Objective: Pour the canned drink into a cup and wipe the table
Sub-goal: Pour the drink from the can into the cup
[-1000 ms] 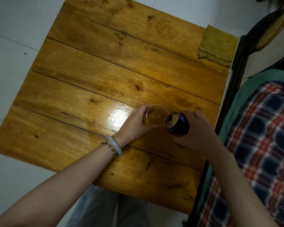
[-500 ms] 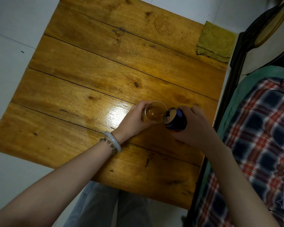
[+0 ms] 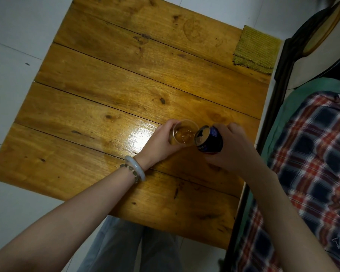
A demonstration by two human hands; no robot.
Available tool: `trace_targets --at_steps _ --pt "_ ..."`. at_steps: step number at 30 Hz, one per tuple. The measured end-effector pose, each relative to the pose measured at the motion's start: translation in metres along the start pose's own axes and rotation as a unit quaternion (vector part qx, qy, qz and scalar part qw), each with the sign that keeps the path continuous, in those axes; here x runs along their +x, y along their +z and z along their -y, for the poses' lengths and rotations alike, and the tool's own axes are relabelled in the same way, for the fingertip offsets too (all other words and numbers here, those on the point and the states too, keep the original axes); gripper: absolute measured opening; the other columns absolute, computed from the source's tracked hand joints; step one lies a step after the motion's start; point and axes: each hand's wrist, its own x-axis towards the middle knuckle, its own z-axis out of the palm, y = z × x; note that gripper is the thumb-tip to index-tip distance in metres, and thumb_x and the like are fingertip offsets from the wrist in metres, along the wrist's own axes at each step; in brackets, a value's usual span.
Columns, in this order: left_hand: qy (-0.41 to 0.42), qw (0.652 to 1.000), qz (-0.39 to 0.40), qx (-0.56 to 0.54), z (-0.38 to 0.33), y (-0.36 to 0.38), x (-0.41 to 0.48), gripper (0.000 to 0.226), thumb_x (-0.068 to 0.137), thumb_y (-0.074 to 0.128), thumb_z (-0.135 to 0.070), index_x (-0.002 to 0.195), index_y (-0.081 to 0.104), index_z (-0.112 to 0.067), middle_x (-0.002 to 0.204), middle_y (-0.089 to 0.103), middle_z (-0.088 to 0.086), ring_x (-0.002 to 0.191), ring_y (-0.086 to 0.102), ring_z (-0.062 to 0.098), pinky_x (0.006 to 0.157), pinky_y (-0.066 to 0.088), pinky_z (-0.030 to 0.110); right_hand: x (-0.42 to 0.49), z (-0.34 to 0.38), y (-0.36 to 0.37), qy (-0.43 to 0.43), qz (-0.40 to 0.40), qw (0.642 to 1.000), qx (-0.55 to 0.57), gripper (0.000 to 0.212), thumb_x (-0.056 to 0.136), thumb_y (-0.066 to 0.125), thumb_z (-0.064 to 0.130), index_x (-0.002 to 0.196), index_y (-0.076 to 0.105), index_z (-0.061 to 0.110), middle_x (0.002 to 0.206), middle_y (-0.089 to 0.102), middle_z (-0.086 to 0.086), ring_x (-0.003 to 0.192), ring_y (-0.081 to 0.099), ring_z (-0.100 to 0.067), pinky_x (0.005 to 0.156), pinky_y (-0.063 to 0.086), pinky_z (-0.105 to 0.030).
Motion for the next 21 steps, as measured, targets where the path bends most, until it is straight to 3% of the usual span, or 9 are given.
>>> trace_targets --at_steps 13,21 --pt "-0.005 1.000 0.003 0.015 0.000 0.000 0.000 0.064 0.071 0.082 -0.029 0.124 0.047 -0.024 0.121 0.057 -0.002 0.113 0.052 0.013 0.093 0.048 0.038 -0.004 0.005 -0.013 -0.004 0.005 1.000 -0.008 0.075 0.061 0.075 0.044 0.126 0.044 0.023 0.106 0.045 -0.004 0.094 0.031 -0.013 0.074 0.032 -0.028" --pt "0.002 1.000 -0.003 0.016 -0.002 0.001 -0.001 0.064 0.071 0.083 -0.026 0.124 0.048 -0.018 0.120 0.059 0.001 0.113 0.053 0.016 0.092 0.047 0.039 -0.006 0.009 -0.024 -0.009 0.004 1.000 -0.022 0.078 0.060 0.075 0.045 0.127 0.041 0.027 0.098 0.035 0.005 0.092 0.030 -0.011 0.068 0.030 -0.026"
